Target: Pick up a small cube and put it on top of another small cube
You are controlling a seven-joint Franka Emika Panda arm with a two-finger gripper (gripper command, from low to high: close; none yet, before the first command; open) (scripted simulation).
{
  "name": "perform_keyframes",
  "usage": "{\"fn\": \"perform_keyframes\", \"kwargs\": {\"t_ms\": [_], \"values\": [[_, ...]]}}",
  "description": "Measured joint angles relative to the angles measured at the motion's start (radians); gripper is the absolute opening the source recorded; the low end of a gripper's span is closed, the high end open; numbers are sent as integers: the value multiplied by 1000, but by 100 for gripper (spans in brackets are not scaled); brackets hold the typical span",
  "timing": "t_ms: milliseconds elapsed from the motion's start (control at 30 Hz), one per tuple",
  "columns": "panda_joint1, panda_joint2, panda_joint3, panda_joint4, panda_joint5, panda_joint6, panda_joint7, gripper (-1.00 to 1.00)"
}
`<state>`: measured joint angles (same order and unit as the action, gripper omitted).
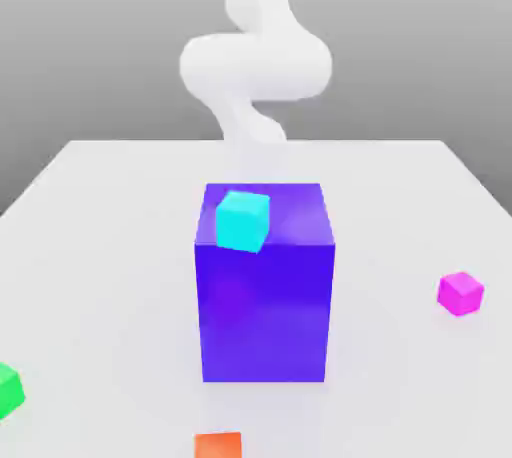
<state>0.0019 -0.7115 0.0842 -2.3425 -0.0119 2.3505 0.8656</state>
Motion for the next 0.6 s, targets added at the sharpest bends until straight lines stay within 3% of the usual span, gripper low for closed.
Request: {"fn": "perform_keyframes", "kwargs": {"t_ms": [400, 600], "values": [[46, 436, 403, -208, -113, 249, 362, 0], [139, 660, 548, -309, -207, 369, 569, 0]]}}
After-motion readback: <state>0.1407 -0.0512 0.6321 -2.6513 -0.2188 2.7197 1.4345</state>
